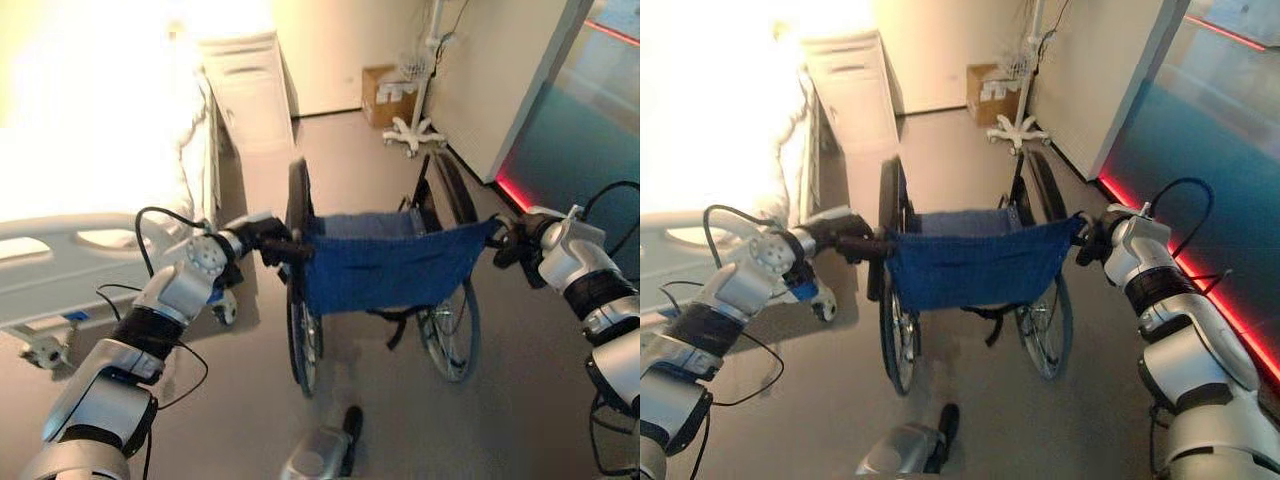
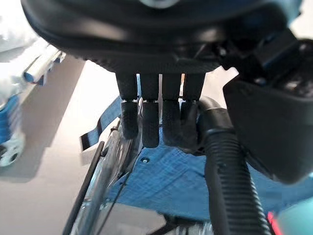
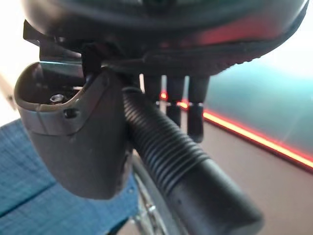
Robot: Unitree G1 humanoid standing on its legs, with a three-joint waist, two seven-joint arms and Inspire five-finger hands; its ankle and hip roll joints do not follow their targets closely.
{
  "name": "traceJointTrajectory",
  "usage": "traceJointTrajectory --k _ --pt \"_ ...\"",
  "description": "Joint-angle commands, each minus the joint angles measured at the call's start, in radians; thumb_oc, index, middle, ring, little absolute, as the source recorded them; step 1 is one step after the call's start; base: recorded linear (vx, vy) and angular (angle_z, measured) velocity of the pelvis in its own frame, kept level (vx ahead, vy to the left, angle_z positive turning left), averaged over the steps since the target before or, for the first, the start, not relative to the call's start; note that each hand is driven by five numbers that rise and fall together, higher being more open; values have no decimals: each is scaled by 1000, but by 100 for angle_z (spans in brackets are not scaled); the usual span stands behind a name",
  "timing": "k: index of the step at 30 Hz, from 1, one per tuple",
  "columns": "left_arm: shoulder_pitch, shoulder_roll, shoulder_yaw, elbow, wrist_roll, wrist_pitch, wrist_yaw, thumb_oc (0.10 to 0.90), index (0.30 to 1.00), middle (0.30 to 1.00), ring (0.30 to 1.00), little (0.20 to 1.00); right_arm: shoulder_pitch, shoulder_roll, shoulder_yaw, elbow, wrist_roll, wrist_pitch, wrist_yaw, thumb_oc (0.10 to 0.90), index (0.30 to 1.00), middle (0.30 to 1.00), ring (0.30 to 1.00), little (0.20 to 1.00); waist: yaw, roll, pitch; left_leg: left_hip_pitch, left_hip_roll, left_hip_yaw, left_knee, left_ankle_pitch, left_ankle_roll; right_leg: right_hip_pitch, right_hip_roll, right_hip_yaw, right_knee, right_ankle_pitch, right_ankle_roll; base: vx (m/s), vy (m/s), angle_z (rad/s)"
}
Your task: Push the wheelchair next to the bed
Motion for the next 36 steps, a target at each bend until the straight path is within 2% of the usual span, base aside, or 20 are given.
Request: traceJointTrajectory --k 1,3,6,8,9,10,12,13,14,16,18,20,21,23,24,26,28,29,33,36 --pt "50 19 -120 177 188 15 40 400 300 300 300 300 -121 55 184 -247 -89 -315 -80 400 300 300 300 300 69 -8 44 50 -13 -21 -36 36 92 102 8 16 89 258 45 147 37 -18" --pt "41 8 -127 192 196 16 47 400 300 300 300 300 -125 60 184 -245 -91 -327 -86 400 300 300 300 300 73 -12 32 57 -25 -38 -59 34 105 102 -10 36 163 323 57 162 82 -36" --pt "51 -2 -133 187 202 18 46 400 300 300 300 300 -104 37 181 -248 -75 -353 -99 400 300 300 300 300 60 -14 17 78 -50 -75 -71 24 123 74 -5 83 220 372 71 280 68 14" --pt "81 -11 -128 182 213 20 49 400 300 300 300 300 -83 28 174 -274 -77 -361 -95 400 300 300 300 300 31 -1 14 146 -45 -113 -65 -7 118 -21 -75 83 184 402 66 309 -40 53" --pt "82 -12 -127 182 213 20 49 400 300 300 300 300 -84 28 174 -274 -77 -361 -95 400 300 300 300 300 30 0 12 144 -44 -114 -66 -5 118 -22 -73 82 182 404 66 302 -120 27" --pt "98 -25 -118 193 221 18 67 400 300 300 300 300 -87 45 179 -280 -88 -355 -98 400 300 300 300 300 5 23 25 205 -19 -132 -71 -39 109 -150 -119 75 141 422 58 297 -152 -2" --pt "102 -31 -107 199 226 7 70 400 300 300 300 300 -103 64 191 -280 -92 -338 -103 400 300 300 300 300 -15 18 47 267 -25 -164 -67 -100 102 -252 -169 82 13 489 73 428 -253 -9" --pt "102 -30 -105 199 227 2 70 400 300 300 300 300 -107 65 193 -282 -91 -332 -103 400 300 300 300 300 -18 16 52 275 -25 -171 -63 -113 101 -262 -171 88 -20 497 77 466 -334 27" --pt "102 -25 -101 194 228 -11 68 400 300 300 300 300 -123 65 197 -288 -90 -314 -98 400 300 300 300 300 -23 10 60 287 -22 -190 -41 -149 95 -277 -176 101 -115 518 87 359 -282 41" --pt "106 -21 -96 187 236 -29 62 400 300 300 300 300 -143 61 203 -294 -81 -287 -90 400 300 300 300 300 -27 2 62 292 -10 -205 -4 -186 84 -282 -185 107 -217 540 99 479 -387 63" --pt "116 -17 -94 177 250 -47 49 400 300 300 300 300 -154 51 201 -297 -65 -257 -81 400 300 300 300 300 -28 -11 59 296 6 -214 40 -223 70 -287 -207 125 -245 549 106 511 -434 76" --pt "129 -17 -91 169 269 -60 35 400 300 300 300 300 -152 43 196 -301 -48 -229 -75 400 300 300 300 300 -33 -19 56 304 27 -234 86 -268 53 -285 -220 141 -236 556 106 494 -451 106" --pt "141 -18 -95 162 291 -73 24 400 300 300 300 300 -147 27 188 -299 -35 -211 -64 400 300 300 300 300 -41 -23 50 318 57 -250 106 -294 35 -282 -221 156 -210 539 109 551 -497 112" --pt "169 -39 -97 163 287 -50 27 400 300 300 300 300 -143 11 196 -306 -2 -206 -37 400 300 300 300 300 -54 -25 37 352 99 -262 107 -302 9 -296 -219 159 -102 509 119 529 -433 142" --pt "173 -39 -108 164 274 -28 30 400 300 300 300 300 -148 6 203 -323 -3 -212 -15 400 300 300 300 300 -60 -26 35 367 134 -257 96 -271 -8 -295 -212 147 -49 491 115 345 -307 137" --pt "168 -58 -127 155 273 3 51 400 300 300 300 300 -161 -3 222 -324 12 -212 -20 400 300 300 300 300 -76 -24 38 373 183 -216 60 -186 -33 -285 -189 111 -38 462 106 202 -234 65" --pt "149 -97 -134 161 251 11 85 400 300 300 300 300 -166 -18 221 -321 8 -200 -26 400 300 300 300 300 -106 3 33 373 246 -144 -10 -60 -56 -255 -150 66 -47 418 89 199 -250 74" --pt "136 -111 -139 162 241 22 100 400 300 300 300 300 -164 -20 215 -317 5 -202 -33 400 300 300 300 300 -118 5 28 364 256 -127 -37 -24 -65 -244 -143 48 -59 410 87 177 -269 118" --pt "82 -141 -151 158 183 73 136 400 300 300 300 300 -138 -23 191 -309 -35 -228 -42 400 300 300 300 300 -153 28 12 365 293 -69 -134 61 -96 -195 -101 -12 -75 357 60 170 -263 89" --pt "58 -134 -153 144 155 93 124 400 300 300 300 300 -117 -45 175 -326 -32 -217 -28 400 300 300 300 300 -178 35 -1 366 305 -34 -140 107 -107 -177 -77 -32 -74 331 38 122 -221 42"
